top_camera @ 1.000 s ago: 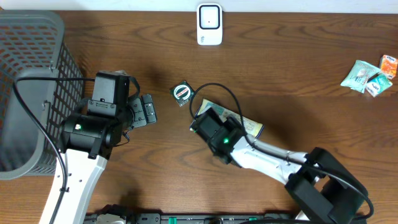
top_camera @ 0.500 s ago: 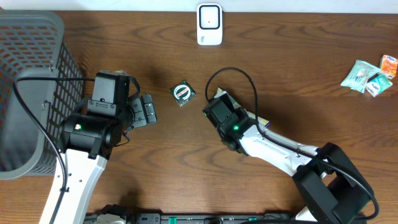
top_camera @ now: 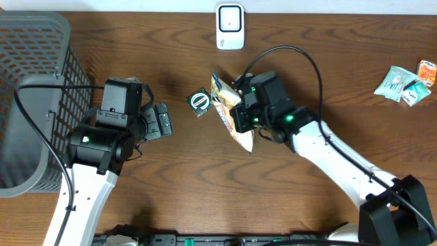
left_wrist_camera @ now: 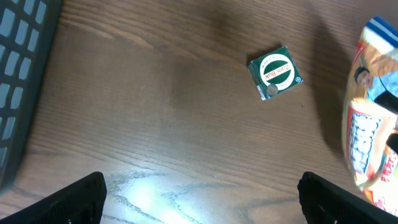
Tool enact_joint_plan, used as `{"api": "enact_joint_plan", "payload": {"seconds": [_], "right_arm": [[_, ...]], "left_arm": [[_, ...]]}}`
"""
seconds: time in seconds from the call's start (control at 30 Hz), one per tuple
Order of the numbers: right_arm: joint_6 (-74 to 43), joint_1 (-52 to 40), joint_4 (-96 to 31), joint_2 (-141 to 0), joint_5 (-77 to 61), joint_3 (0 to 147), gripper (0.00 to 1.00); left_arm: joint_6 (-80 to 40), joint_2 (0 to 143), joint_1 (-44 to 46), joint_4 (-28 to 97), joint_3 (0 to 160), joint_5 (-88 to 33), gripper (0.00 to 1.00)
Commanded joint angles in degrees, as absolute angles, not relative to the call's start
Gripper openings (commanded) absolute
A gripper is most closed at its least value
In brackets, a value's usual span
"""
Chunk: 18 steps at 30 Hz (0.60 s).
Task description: Scan the item barcode
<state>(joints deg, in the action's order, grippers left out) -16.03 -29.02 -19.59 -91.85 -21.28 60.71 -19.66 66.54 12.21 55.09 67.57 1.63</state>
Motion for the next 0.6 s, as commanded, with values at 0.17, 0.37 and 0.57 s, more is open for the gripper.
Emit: {"api": "enact_joint_plan", "payload": {"seconds": [0.17, 0.37, 0.57], "right_arm": [[-25.4, -25.0, -19.2, -96.4, -45.5, 56.2, 0.01], [-26.5, -21.6, -18.7, -98.5, -41.6, 53.7, 0.02], [-25.8, -14.3, -18.6, -98.5, -31.7, 53.9, 0.36]], "left_arm": [[-20.2, 66.7, 12.1, 55.1, 68.1, 1.5, 0.97], [-20.2, 66.7, 12.1, 55.1, 68.1, 1.5, 0.98], [-20.2, 66.7, 12.1, 55.1, 68.1, 1.5, 0.98]]}}
